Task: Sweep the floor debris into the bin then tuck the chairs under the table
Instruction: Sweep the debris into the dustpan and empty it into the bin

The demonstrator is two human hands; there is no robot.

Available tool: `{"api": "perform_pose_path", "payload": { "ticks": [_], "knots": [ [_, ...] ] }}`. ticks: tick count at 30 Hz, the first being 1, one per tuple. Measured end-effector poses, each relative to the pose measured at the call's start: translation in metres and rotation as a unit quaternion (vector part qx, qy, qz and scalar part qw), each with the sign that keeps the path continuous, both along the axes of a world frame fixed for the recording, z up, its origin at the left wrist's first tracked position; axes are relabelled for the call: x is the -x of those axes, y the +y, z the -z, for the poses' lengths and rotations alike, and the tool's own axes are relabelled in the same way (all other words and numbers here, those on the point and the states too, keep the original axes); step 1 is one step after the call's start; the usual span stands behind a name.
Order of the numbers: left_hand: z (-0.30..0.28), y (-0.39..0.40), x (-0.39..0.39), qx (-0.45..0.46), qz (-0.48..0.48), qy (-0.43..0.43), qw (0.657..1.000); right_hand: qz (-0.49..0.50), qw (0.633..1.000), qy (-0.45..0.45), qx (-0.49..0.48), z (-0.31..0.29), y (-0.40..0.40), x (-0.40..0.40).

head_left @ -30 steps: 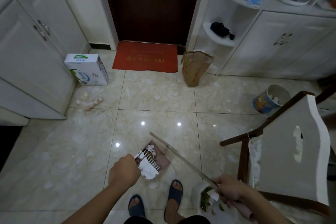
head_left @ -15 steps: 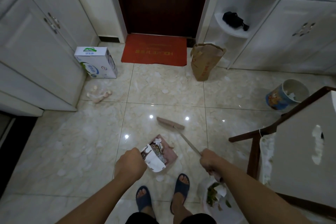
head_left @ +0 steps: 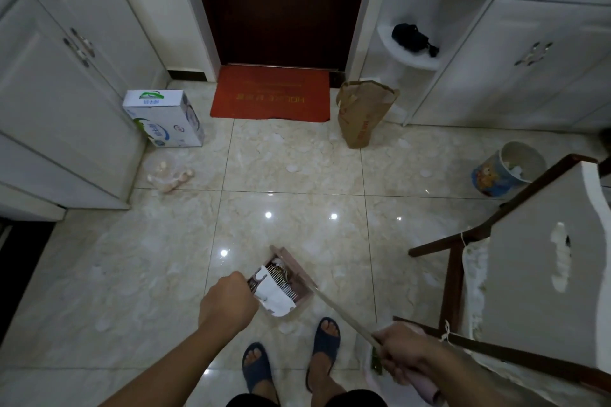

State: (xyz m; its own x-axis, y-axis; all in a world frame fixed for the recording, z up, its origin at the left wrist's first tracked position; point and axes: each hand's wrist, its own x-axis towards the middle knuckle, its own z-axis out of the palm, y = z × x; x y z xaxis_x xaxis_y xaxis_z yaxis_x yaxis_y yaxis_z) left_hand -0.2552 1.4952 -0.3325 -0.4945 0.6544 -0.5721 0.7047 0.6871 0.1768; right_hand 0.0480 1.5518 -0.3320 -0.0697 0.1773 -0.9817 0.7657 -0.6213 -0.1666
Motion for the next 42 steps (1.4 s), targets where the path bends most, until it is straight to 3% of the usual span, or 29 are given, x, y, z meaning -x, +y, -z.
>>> {"api": "perform_pose_path", "payload": {
  "ticks": [3, 9, 13, 18, 28, 42],
  "knots": [
    [-0.001, -0.002, 0.000, 0.000, -0.001, -0.006, 1.000, -0.001, 0.999, 0.032, -0.011, -0.007, -0.001, -0.012],
    [-0.003, -0.006, 0.000, -0.004, 0.000, -0.009, 1.000, 0.000, 0.999, 0.007, -0.052, -0.015, 0.010, -0.014],
    [-0.003, -0.005, -0.001, -0.003, -0.001, -0.005, 1.000, -0.061, 0.993, -0.016, -0.095, 0.012, 0.019, 0.008],
    [-0.005, -0.005, 0.000, -0.007, -0.006, -0.004, 1.000, -0.116, 0.991, -0.021, -0.071, 0.038, 0.000, 0.042],
    [-0.016, -0.025, 0.007, -0.029, -0.002, -0.050, 0.998, 0.003, 0.995, -0.016, -0.096, 0.034, -0.062, 0.060],
    [-0.031, -0.080, 0.026, -0.063, 0.016, -0.048, 0.997, 0.021, 0.994, -0.005, -0.105, -0.002, -0.162, 0.069]
  ]
}}
